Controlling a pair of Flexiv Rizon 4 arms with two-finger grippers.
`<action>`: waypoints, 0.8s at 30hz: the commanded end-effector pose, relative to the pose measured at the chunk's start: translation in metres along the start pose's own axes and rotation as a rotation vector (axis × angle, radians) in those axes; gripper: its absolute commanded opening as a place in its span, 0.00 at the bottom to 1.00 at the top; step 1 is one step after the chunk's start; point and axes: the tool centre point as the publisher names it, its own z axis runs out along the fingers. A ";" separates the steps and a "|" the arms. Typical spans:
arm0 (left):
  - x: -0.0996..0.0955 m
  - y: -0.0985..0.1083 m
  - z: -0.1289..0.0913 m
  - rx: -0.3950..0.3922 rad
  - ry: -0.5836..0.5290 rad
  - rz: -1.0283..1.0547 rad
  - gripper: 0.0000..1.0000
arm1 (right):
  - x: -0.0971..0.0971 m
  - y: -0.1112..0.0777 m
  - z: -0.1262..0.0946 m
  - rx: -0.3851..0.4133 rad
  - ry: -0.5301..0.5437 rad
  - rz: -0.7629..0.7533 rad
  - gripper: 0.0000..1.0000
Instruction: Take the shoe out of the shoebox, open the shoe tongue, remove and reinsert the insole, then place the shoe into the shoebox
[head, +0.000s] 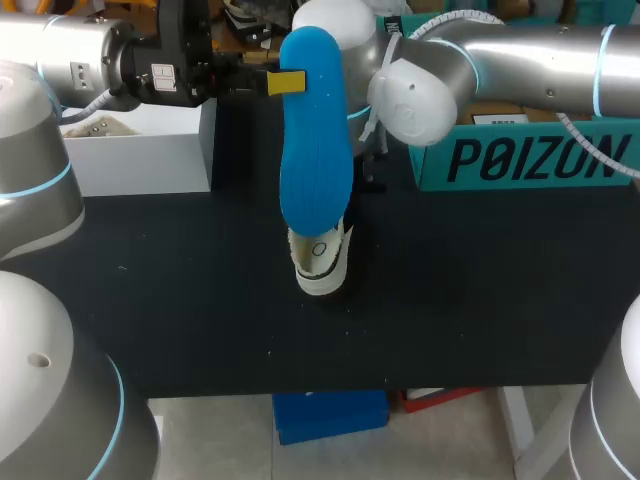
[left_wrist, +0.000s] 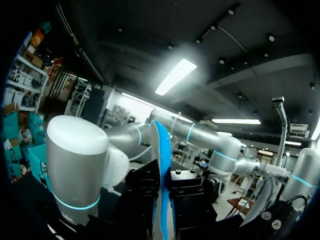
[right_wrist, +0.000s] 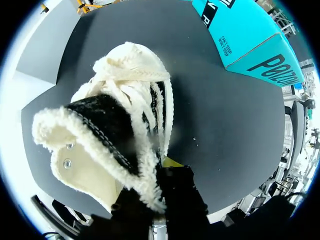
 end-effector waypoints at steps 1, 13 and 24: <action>0.001 0.001 0.001 0.002 -0.004 0.001 0.00 | -0.001 -0.001 0.007 0.005 0.011 -0.003 0.00; 0.001 0.001 0.001 0.002 -0.004 0.001 0.00 | -0.009 -0.009 0.020 0.015 0.018 -0.004 1.00; 0.001 0.001 0.001 0.002 -0.004 0.001 0.00 | -0.037 -0.006 -0.006 0.009 -0.010 0.046 1.00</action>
